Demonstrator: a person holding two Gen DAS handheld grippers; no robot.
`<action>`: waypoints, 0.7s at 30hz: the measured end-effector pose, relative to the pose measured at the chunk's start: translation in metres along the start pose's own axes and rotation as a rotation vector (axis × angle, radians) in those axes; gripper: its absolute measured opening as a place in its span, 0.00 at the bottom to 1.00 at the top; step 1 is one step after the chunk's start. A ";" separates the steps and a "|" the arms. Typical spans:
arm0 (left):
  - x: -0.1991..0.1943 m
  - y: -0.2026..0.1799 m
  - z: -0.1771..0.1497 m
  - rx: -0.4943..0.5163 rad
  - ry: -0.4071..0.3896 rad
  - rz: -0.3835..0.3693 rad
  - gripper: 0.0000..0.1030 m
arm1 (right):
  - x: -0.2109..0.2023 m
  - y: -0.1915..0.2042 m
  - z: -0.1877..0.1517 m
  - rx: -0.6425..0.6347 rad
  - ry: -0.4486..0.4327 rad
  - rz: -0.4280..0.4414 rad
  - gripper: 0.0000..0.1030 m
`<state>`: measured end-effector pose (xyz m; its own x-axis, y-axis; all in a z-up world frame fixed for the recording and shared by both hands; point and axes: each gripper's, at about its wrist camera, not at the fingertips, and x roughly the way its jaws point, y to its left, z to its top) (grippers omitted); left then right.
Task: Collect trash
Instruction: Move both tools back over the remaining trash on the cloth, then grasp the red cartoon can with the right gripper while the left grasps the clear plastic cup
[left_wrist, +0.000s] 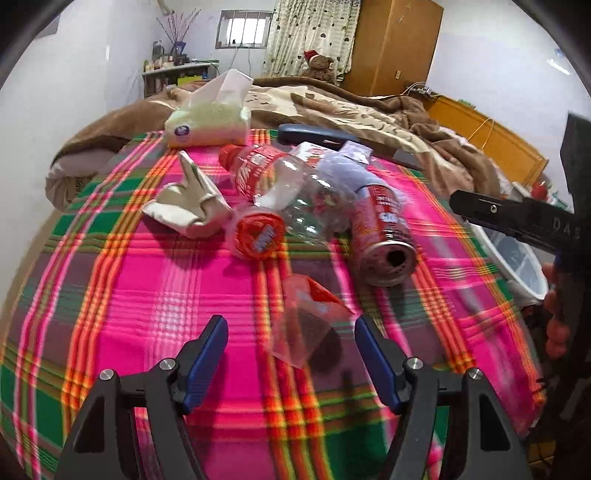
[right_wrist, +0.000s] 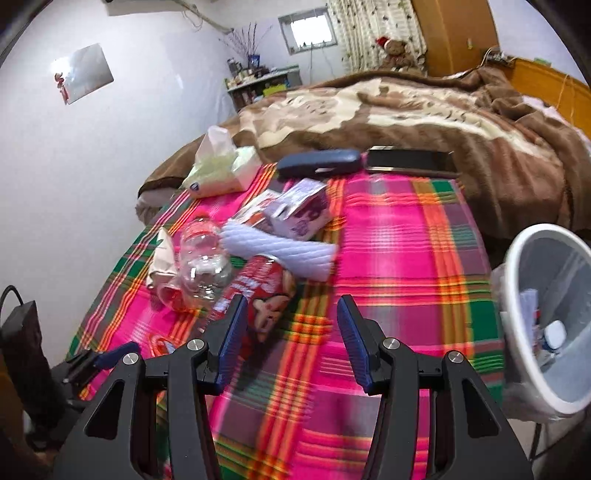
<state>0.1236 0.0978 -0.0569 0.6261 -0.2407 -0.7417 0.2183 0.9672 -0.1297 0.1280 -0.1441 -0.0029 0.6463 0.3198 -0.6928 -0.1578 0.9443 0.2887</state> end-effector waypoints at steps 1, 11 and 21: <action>0.000 -0.001 0.001 0.010 -0.006 -0.006 0.69 | 0.006 0.003 0.002 0.002 0.014 0.006 0.50; 0.022 0.012 0.011 -0.009 0.035 -0.042 0.69 | 0.049 0.025 0.015 0.044 0.141 0.009 0.50; 0.027 0.027 0.013 -0.036 0.040 -0.050 0.69 | 0.073 0.036 0.021 0.055 0.238 -0.047 0.60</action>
<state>0.1556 0.1170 -0.0718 0.5845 -0.2866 -0.7591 0.2212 0.9564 -0.1907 0.1851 -0.0879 -0.0296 0.4573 0.2906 -0.8405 -0.0862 0.9551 0.2834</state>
